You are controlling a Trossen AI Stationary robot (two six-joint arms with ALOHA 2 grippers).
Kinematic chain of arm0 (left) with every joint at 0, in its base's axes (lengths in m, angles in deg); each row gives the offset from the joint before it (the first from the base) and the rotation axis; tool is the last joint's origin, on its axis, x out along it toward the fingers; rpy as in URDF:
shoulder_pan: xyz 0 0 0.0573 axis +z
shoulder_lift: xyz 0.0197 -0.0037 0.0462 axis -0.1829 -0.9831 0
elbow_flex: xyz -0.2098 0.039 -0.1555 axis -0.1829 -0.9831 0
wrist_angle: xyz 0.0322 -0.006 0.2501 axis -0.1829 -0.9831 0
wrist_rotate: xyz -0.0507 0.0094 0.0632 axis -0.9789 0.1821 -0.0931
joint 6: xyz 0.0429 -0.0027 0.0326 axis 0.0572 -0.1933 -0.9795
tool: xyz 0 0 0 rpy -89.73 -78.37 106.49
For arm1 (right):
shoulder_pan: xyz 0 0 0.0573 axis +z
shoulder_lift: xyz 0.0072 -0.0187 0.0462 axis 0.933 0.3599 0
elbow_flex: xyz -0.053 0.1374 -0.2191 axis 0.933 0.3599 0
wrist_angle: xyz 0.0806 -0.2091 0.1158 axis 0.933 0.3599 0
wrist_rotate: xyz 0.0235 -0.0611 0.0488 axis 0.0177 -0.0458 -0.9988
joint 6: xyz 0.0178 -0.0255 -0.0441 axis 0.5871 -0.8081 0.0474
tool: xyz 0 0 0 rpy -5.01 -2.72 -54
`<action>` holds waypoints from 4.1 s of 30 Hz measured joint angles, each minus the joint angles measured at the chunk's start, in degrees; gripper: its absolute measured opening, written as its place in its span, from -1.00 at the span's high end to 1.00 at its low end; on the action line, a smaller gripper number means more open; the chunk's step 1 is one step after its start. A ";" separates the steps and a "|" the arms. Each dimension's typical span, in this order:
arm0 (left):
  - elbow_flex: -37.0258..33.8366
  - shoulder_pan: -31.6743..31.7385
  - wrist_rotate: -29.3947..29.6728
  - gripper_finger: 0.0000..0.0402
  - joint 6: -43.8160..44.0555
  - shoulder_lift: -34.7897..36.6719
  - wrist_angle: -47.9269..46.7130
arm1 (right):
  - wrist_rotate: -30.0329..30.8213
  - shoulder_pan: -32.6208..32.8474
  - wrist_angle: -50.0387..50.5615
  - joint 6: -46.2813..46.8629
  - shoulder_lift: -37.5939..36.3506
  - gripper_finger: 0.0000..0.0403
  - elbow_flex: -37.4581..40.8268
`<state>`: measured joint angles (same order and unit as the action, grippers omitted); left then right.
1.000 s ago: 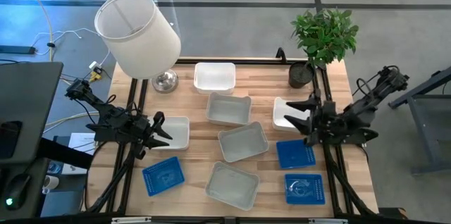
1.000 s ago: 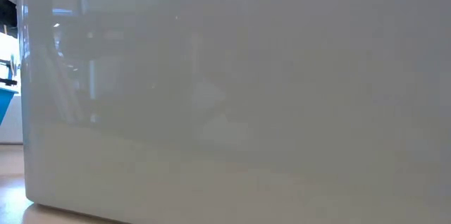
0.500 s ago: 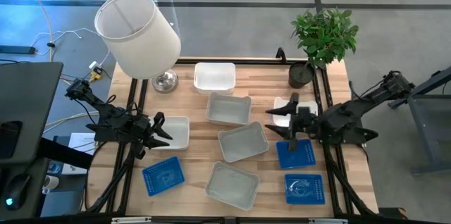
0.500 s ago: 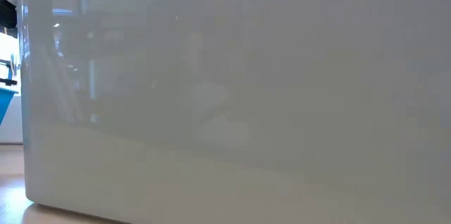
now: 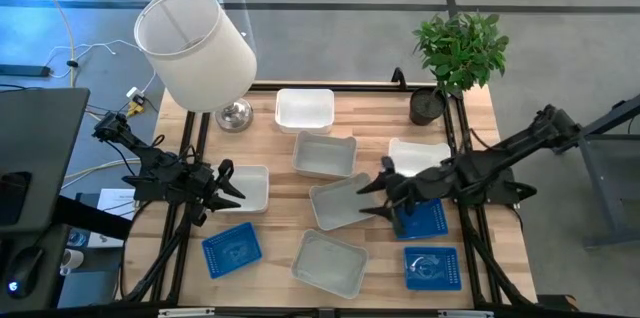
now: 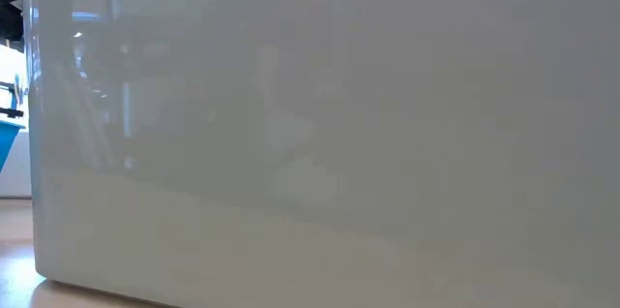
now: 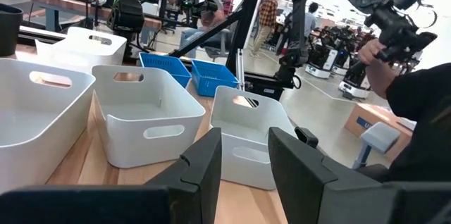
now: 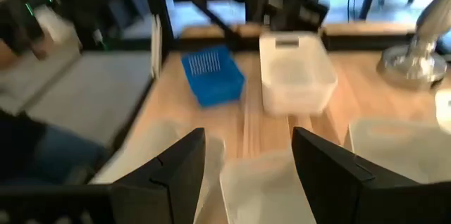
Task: Stack baskets by color
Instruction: Stack the middle gray bin on top of the top gray bin
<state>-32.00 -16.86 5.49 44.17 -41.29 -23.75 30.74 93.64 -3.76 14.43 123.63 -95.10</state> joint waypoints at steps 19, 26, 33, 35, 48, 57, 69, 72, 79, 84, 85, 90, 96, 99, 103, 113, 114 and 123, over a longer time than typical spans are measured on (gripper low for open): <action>0.00 -0.02 0.00 0.47 0.00 0.02 0.04 | -2.82 0.00 3.83 1.85 15.37 0.00 0.00; 0.00 0.00 0.00 0.47 0.00 0.02 0.04 | -4.01 -0.02 3.81 1.83 19.22 0.00 0.00; 0.00 0.00 0.00 0.47 0.00 0.02 0.04 | -5.00 -0.02 3.01 1.84 22.17 0.00 0.00; 0.00 0.00 0.00 0.47 -0.02 0.02 0.07 | -4.98 -0.02 2.55 1.82 23.14 0.00 0.00; 0.00 -0.02 0.00 0.47 -0.02 0.02 0.07 | -5.77 -0.69 1.71 4.00 29.45 0.03 0.04; 0.00 -0.01 -0.02 0.47 -0.02 0.00 0.07 | -11.03 -2.08 1.74 7.40 29.75 0.69 0.04; 0.00 -0.02 -0.02 0.47 -0.02 0.02 0.06 | -10.75 -2.36 2.25 9.21 29.66 0.98 -1.51; 0.00 -0.02 -0.02 0.47 -0.02 0.02 0.07 | -9.99 -2.36 3.63 9.10 29.64 1.00 -3.88; 0.01 -0.02 -0.02 0.47 -0.02 0.01 0.05 | -3.79 -2.30 9.39 8.90 29.64 1.00 -10.23; 0.01 -0.01 -0.02 0.47 -0.06 0.01 0.06 | 0.09 -2.32 10.57 8.15 29.64 1.00 -13.19; 0.00 -0.02 -0.04 0.47 -0.36 0.02 0.06 | 0.64 -2.32 10.54 7.77 29.64 1.00 -13.71; 0.00 0.00 -0.04 0.47 -1.57 0.02 0.05 | 4.93 -2.73 10.52 6.92 29.64 1.00 -16.23; 0.01 -0.02 -0.21 0.47 -1.56 0.00 0.04 | 8.47 -4.02 10.48 1.26 29.64 1.00 -19.19; 0.00 -0.01 -0.22 0.47 -1.57 0.00 0.04 | 9.87 -5.54 10.52 -3.21 29.64 1.00 -20.11; 0.00 0.00 -0.22 0.47 -1.55 0.00 0.04 | 10.65 -8.40 10.48 -8.70 29.62 1.00 -20.48; 0.00 -0.01 -0.22 0.47 -1.56 -0.02 0.04 | 7.70 -16.75 10.98 -15.27 29.68 1.00 -20.48; 0.00 0.00 -0.22 0.47 -1.57 -0.02 0.04 | 6.75 -17.44 10.98 -15.42 29.92 1.00 -20.50; 0.00 -0.01 -0.22 0.47 -1.57 -0.02 0.02 | 3.05 -20.39 12.77 -16.19 34.53 1.00 -20.50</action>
<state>-32.00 -16.87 5.27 42.59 -41.31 -23.72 33.79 73.25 9.02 -1.76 158.16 -115.60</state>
